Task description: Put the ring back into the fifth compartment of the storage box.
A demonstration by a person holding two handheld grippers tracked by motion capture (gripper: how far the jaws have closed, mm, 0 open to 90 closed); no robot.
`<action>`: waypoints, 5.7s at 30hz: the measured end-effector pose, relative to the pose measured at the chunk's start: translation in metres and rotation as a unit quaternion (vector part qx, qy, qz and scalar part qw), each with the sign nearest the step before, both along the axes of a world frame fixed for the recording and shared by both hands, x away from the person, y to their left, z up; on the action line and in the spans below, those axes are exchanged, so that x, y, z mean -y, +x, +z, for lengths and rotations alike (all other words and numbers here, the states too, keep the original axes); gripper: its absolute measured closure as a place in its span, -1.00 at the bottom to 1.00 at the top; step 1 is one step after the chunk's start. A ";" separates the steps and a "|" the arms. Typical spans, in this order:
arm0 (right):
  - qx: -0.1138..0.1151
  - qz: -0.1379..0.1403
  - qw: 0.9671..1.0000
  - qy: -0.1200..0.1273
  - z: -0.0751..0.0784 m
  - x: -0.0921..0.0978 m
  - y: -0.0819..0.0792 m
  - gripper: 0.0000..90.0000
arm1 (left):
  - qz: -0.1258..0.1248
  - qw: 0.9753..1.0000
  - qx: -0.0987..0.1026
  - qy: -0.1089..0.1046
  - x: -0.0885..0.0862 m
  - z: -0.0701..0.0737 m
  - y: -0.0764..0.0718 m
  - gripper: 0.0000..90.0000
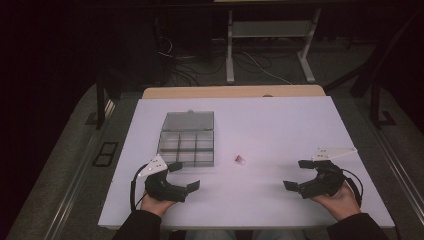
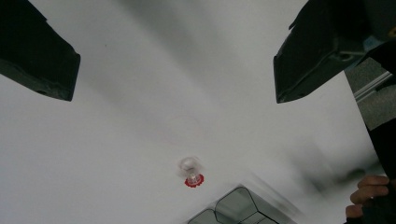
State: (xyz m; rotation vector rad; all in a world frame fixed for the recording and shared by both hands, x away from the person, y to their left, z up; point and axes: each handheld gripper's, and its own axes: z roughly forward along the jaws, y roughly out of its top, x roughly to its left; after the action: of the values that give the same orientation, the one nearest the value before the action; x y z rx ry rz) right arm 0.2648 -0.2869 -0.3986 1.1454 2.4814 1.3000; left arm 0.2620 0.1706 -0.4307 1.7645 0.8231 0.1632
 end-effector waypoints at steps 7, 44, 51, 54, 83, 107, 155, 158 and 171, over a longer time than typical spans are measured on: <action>-0.004 0.011 1.000 -0.013 0.006 -0.006 0.006 -1.00 | -0.001 1.000 0.000 0.000 0.000 0.000 0.000 -1.00; -0.012 0.056 0.998 -0.041 0.022 -0.041 0.041 -1.00 | -0.009 1.000 -0.001 -0.003 0.001 0.000 -0.001 -1.00; -0.012 0.066 0.996 -0.051 0.027 -0.051 0.050 -1.00 | -0.013 1.000 -0.001 -0.003 0.001 0.000 -0.001 -1.00; -0.012 0.070 0.996 -0.053 0.028 -0.055 0.053 -1.00 | -0.013 1.000 -0.001 -0.004 0.002 0.000 -0.001 -1.00; -0.036 0.093 0.992 -0.082 0.011 -0.099 0.094 -1.00 | -0.020 1.000 0.001 -0.005 0.002 0.000 -0.001 -1.00; -0.045 0.109 0.990 -0.081 -0.016 -0.120 0.107 -1.00 | -0.024 1.000 0.000 -0.003 0.002 0.000 -0.001 -1.00; -0.042 0.134 0.984 -0.107 -0.041 -0.137 0.116 0.49 | -0.016 1.000 0.002 -0.005 0.001 0.000 -0.001 -1.00; -0.045 0.138 0.983 -0.109 -0.040 -0.135 0.116 0.52 | -0.016 1.000 0.002 -0.005 0.001 0.000 0.000 -1.00; -0.052 0.147 0.983 -0.100 -0.033 -0.133 0.118 0.53 | -0.018 1.000 0.001 -0.004 0.001 0.000 0.000 -1.00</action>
State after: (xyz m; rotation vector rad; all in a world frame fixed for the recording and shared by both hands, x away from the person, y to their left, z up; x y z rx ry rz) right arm 0.3823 -0.1535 -0.4313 0.8471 2.8667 1.0398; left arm 0.2618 0.1694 -0.4311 1.7695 0.7889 0.1378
